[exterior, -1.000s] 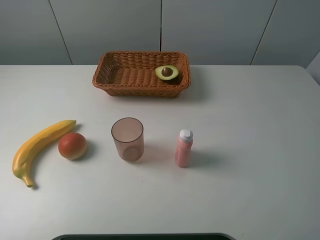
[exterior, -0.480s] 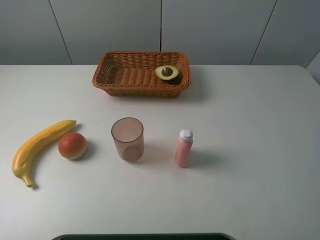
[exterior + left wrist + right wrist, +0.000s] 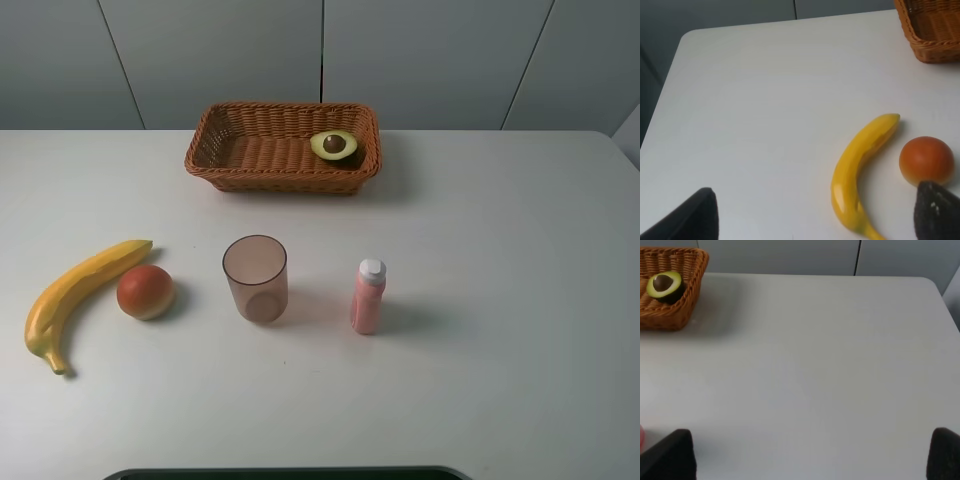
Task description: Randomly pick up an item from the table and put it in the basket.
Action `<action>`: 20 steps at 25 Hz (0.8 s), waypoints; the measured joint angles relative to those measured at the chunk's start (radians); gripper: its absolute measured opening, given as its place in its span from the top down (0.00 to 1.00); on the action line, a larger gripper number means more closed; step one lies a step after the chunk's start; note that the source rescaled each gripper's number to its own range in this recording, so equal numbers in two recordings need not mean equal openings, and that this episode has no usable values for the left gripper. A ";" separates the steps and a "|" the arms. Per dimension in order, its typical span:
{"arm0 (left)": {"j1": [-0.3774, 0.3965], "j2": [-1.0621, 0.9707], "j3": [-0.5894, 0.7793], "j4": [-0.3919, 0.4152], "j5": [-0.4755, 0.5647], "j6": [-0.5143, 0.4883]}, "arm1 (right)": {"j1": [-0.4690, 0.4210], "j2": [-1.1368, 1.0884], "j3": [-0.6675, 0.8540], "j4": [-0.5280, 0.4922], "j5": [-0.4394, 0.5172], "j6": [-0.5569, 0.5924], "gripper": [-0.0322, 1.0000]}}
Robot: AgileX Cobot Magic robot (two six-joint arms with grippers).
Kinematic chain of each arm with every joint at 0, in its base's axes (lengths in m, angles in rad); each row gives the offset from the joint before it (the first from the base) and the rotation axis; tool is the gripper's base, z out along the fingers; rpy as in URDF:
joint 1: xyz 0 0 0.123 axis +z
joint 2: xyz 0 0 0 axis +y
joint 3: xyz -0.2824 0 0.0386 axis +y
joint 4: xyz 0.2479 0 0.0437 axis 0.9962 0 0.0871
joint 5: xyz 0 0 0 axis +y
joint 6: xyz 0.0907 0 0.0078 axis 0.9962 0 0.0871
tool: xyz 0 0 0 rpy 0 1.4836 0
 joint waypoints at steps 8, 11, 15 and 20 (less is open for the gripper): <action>0.000 0.000 0.000 0.000 0.000 0.000 | 0.000 -0.003 0.000 0.000 0.000 0.002 0.00; 0.000 0.000 0.000 0.000 0.000 0.000 | 0.000 -0.003 0.000 0.000 0.000 0.002 0.00; 0.000 0.000 0.000 0.000 0.000 0.000 | 0.000 -0.003 0.000 0.000 0.000 0.002 0.00; 0.000 0.000 0.000 0.000 0.000 0.000 | 0.000 -0.003 0.000 0.000 0.000 0.002 0.00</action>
